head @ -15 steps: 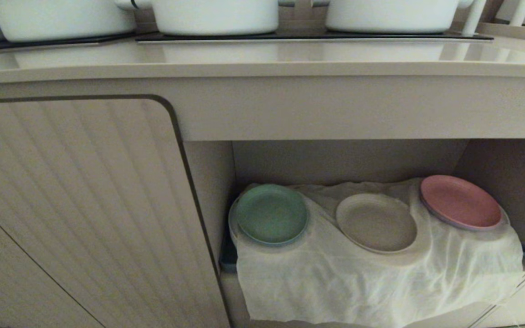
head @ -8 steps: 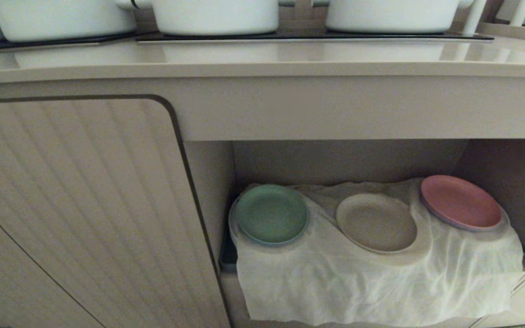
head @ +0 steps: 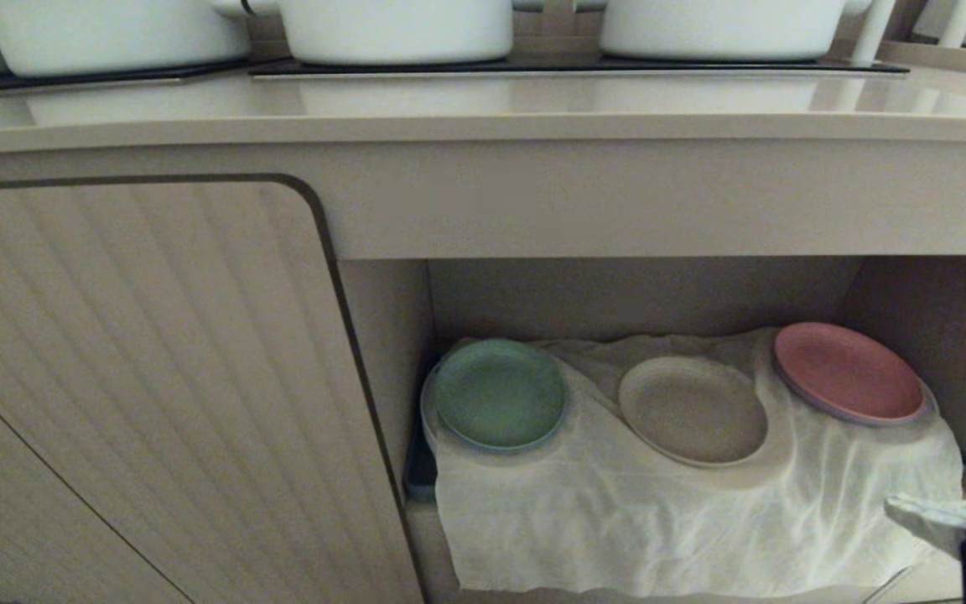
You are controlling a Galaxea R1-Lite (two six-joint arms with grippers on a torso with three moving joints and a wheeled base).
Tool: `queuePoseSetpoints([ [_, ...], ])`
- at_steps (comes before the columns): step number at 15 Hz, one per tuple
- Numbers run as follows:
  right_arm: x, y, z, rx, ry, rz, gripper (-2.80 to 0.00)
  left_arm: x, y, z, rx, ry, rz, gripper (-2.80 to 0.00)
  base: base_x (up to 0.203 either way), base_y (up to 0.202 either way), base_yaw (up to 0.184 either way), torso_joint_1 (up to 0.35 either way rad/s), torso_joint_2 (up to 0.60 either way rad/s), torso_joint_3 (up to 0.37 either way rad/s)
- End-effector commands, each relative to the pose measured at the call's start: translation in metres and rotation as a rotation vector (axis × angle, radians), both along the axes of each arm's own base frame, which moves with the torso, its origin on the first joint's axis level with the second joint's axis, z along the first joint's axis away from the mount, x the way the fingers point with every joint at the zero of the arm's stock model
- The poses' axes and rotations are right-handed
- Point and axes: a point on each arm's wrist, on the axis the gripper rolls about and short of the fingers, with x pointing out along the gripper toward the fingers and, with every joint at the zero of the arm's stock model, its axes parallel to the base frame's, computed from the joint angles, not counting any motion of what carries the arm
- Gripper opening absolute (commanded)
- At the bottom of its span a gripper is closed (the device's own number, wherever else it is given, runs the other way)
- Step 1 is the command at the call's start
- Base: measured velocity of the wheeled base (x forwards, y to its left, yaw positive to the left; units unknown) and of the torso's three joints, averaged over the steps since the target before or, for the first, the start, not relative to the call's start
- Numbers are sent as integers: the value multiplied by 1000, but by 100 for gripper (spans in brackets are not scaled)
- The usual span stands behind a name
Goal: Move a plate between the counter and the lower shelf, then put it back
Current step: Pick up the plate in the cupboard
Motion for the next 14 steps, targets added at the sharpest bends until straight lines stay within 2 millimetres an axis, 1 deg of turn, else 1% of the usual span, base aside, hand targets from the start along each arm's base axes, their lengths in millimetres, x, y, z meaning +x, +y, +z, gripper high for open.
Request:
queuePoseSetpoints([
  [1, 19, 7, -19, -22, 148, 18, -280, 0, 0, 0, -1, -1, 1, -280, 0, 0, 0, 0, 0, 0],
  [3, 25, 8, -25, 25, 205, -22, -280, 0, 0, 0, -1, -1, 1, -280, 0, 0, 0, 0, 0, 0],
  [7, 45, 11, -40, 153, 322, -161, -280, 0, 0, 0, -1, -1, 1, -280, 0, 0, 0, 0, 0, 0],
  [9, 57, 12, -44, 206, 341, -212, -280, 0, 0, 0, -1, -1, 1, -280, 0, 0, 0, 0, 0, 0],
  [11, 67, 11, -48, 221, 344, -240, -280, 0, 0, 0, -1, -1, 1, -280, 0, 0, 0, 0, 0, 0],
  [14, 73, 7, -51, 256, 368, -274, -280, 0, 0, 0, -1, -1, 1, -280, 0, 0, 0, 0, 0, 0],
])
